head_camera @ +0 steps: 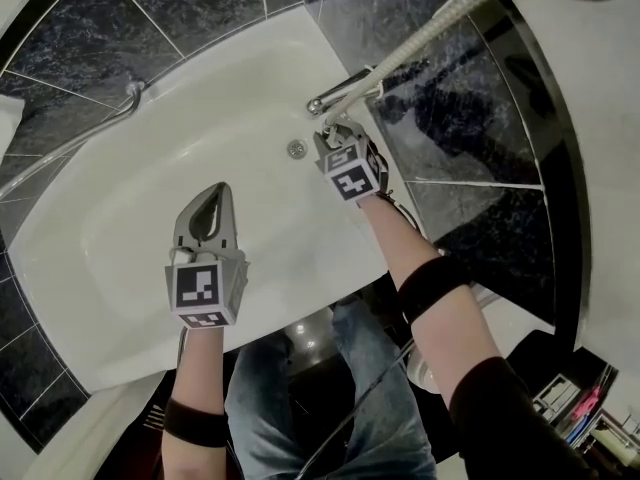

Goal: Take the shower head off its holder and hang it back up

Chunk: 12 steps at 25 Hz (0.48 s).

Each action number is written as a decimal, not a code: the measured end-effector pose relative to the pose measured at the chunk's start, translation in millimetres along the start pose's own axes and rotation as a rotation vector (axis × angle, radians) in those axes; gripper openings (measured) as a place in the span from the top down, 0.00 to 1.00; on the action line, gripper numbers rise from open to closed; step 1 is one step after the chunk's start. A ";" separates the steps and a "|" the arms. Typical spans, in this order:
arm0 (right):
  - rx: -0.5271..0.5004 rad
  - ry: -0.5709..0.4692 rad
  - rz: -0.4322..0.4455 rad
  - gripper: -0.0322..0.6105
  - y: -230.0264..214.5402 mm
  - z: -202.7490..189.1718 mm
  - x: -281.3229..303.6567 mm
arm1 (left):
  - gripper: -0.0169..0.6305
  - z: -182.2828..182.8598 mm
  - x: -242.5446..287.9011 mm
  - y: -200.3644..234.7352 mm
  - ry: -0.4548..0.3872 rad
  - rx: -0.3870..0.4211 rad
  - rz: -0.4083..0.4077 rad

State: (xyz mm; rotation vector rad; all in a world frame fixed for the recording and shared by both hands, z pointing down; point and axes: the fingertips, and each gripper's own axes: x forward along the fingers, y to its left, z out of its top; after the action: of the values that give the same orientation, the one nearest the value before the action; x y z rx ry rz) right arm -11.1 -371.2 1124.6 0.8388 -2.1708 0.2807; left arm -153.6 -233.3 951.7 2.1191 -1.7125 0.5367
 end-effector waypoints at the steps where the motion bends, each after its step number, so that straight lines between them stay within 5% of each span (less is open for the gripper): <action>1: 0.001 0.001 0.008 0.71 3.4 1.9 -1.9 | 0.97 -0.8 -2.8 1.9 0.001 -0.007 0.005; 12: 0.147 -0.005 0.208 0.72 143.5 38.5 -46.0 | 0.97 -4.8 -104.0 49.3 0.025 -0.105 0.149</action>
State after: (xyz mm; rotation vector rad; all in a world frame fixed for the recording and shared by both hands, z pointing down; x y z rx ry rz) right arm -104.8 -257.6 1074.5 0.6935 -2.2652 0.5486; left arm -222.1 -153.2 905.4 1.9157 -1.8525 0.5007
